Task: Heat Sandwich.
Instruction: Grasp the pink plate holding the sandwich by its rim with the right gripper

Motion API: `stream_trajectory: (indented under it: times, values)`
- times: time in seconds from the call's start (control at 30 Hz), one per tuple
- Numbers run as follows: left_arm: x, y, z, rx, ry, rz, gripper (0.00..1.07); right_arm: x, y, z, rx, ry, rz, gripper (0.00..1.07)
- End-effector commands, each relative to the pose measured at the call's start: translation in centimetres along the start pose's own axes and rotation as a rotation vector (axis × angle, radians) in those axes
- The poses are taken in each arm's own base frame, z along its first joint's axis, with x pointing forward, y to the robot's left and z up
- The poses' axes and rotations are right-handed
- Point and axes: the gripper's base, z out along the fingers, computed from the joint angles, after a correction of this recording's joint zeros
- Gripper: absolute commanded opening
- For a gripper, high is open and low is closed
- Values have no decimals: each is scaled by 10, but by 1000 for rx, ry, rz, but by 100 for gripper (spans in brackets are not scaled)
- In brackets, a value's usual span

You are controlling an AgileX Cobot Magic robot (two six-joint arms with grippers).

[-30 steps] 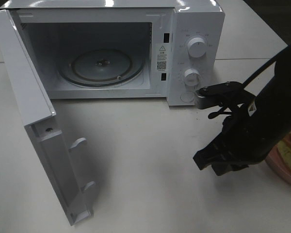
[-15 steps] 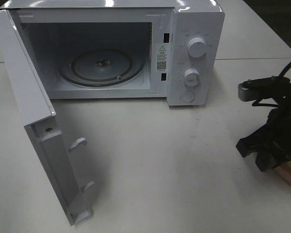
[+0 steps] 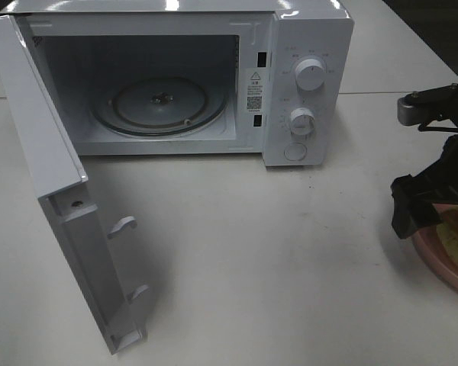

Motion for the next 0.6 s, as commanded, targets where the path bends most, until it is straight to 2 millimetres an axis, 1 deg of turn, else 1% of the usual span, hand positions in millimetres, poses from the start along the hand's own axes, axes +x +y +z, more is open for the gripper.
stream_trajectory:
  times: [0.03,0.1,0.13,0.17,0.3,0.37,0.43,0.47,0.6]
  values:
    - [2,0,-3,2,-34,5,101,0,-3,2,9,19,0,104]
    - [2,0,-3,2,-34,5,101,0,-2,7,8,42,-1,104]
    - [2,0,-3,2,-34,5,101,-1,-2,13,6,64,-3,103]
    - [2,0,-3,2,-34,5,101,-1,-2,13,6,64,-3,103]
    - [2,0,-3,2,-34,5,101,-4,-2,26,15,84,-10,101]
    - [2,0,-3,2,-34,5,101,-5,-3,28,20,86,-11,101]
    - [2,0,-3,2,-34,5,101,-6,-4,36,35,100,-6,100]
    - [2,0,-3,2,-34,5,101,-6,-4,36,35,100,-6,100]
    - [2,0,-3,2,-34,5,101,-9,-3,48,35,105,-1,99]
